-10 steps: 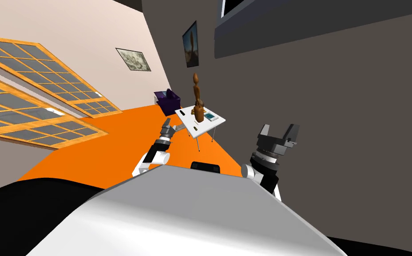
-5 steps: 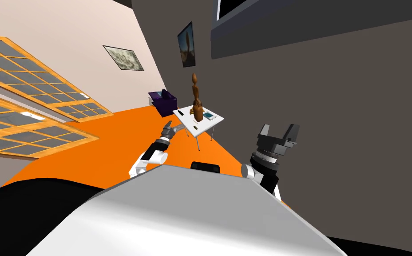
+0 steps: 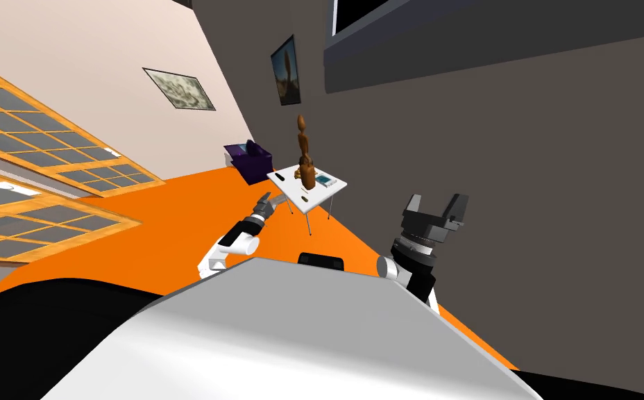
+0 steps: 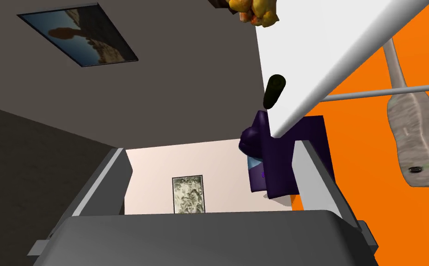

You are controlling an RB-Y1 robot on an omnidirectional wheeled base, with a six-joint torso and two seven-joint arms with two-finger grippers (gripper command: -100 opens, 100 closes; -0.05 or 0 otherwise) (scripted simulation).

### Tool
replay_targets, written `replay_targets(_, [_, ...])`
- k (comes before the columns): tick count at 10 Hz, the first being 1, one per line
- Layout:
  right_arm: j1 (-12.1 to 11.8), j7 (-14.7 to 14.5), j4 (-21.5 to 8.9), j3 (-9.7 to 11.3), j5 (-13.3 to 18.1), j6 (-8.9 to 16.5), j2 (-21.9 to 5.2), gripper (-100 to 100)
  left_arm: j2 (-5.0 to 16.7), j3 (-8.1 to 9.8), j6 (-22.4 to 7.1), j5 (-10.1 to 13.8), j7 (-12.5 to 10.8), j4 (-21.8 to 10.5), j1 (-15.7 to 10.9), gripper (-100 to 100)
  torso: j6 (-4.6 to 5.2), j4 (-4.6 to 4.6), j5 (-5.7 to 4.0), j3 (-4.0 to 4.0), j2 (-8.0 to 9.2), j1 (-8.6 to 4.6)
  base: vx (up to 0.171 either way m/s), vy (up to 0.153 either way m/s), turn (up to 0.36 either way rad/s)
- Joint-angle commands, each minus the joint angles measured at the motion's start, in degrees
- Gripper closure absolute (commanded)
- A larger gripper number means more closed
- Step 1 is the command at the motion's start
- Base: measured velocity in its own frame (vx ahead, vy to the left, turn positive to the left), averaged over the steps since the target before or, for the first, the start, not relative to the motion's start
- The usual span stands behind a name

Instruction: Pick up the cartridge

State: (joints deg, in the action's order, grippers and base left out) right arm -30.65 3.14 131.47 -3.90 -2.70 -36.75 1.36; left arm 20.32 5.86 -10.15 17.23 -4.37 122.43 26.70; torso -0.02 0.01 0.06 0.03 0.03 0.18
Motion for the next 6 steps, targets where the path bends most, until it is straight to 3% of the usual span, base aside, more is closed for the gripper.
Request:
replay_targets(1, [0.0,0.0,0.0,0.0,0.0,0.0,0.0,0,1.49,0.25,-2.86,1.81,-0.09,0.06,-0.02,-100,0.0,0.0,0.0,0.0,0.0,0.0,-0.041,0.036,-0.122])
replay_targets(3, [0.0,0.0,0.0,0.0,0.0,0.0,0.0,0,1.49,0.25,-4.85,1.81,-0.09,0.06,-0.02,-100,0.0,0.0,0.0,0.0,-0.01,-0.01,-0.016,0.023,-0.04])
replay_targets(6, [0.0,0.0,0.0,0.0,0.0,0.0,0.0,0,4.56,0.74,-9.93,5.09,-0.2,-0.36,-0.43,-100,0.0,-0.02,-0.01,-0.04,-0.08,-0.04,-0.014,0.024,-0.113])
